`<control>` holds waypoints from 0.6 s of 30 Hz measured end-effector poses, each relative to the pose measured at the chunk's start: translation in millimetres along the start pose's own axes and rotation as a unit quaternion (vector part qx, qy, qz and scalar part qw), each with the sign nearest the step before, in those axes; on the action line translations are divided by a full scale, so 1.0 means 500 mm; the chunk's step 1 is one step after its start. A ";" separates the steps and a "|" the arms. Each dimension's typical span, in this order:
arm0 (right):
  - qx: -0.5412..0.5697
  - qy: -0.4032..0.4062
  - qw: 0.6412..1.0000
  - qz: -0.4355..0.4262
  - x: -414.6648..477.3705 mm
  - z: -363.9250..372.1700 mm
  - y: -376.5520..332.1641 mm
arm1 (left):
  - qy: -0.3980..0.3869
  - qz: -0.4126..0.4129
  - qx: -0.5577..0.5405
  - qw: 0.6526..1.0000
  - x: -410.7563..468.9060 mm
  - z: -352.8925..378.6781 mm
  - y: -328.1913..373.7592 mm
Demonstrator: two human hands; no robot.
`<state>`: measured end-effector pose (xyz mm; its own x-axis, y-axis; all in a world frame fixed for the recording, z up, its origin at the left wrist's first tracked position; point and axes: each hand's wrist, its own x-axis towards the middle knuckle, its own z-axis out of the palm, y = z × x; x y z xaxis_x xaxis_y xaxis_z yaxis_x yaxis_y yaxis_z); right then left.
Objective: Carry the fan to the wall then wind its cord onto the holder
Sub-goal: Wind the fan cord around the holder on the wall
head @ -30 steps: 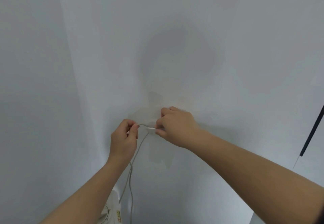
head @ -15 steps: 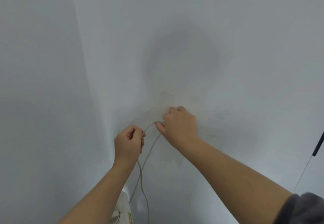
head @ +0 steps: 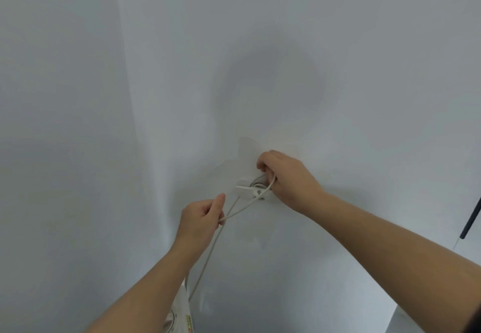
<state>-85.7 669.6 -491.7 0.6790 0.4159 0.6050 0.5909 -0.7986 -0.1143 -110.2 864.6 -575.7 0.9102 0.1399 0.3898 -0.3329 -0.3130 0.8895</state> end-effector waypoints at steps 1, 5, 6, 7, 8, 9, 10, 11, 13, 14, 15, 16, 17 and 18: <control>-0.002 -0.003 1.000 -0.017 0.000 0.000 0.005 | -0.007 0.003 -0.008 1.000 0.001 0.000 0.000; -0.086 -0.020 0.993 -0.079 -0.002 -0.011 0.016 | -0.074 0.013 0.009 0.997 -0.002 0.005 -0.008; -0.122 -0.008 0.987 -0.102 -0.003 -0.015 0.018 | -0.097 0.014 0.026 0.995 -0.005 0.007 -0.012; -0.150 0.004 0.981 -0.121 -0.004 -0.018 0.020 | -0.119 0.014 0.042 0.992 -0.007 0.009 -0.016; -0.170 0.018 0.977 -0.132 -0.005 -0.021 0.020 | -0.138 0.014 0.056 0.989 -0.009 0.010 -0.019; -0.183 0.031 0.973 -0.136 -0.005 -0.022 0.022 | -0.154 0.015 0.070 0.986 -0.009 0.013 -0.023; -0.195 0.041 0.970 -0.138 -0.005 -0.024 0.023 | -0.165 0.017 0.081 0.983 -0.009 0.015 -0.025; -0.208 0.047 0.967 -0.143 -0.006 -0.026 0.026 | -0.172 0.020 0.089 0.981 -0.008 0.018 -0.026; -0.238 0.047 0.956 -0.167 -0.011 -0.026 0.033 | -0.178 0.030 0.104 0.978 -0.006 0.018 -0.029; -0.251 0.044 0.950 -0.180 -0.015 -0.026 0.037 | -0.183 0.040 0.116 0.976 -0.005 0.019 -0.031; -0.262 0.042 0.945 -0.191 -0.019 -0.025 0.041 | -0.188 0.052 0.131 0.972 -0.005 0.020 -0.033; -0.268 0.043 0.941 -0.200 -0.022 -0.023 0.045 | -0.197 0.064 0.147 0.967 -0.005 0.020 -0.035; -0.274 0.044 0.939 -0.205 -0.024 -0.020 0.050 | -0.205 0.071 0.161 0.963 -0.006 0.021 -0.037; -0.280 0.045 0.936 -0.208 -0.026 -0.017 0.053 | -0.212 0.075 0.171 0.959 -0.007 0.021 -0.039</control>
<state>-82.5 639.4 -495.6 0.3865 0.7236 0.5719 0.4584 -0.6888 0.5617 -104.2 860.4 -596.7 0.9014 -0.3018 0.3105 -0.4327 -0.6006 0.6724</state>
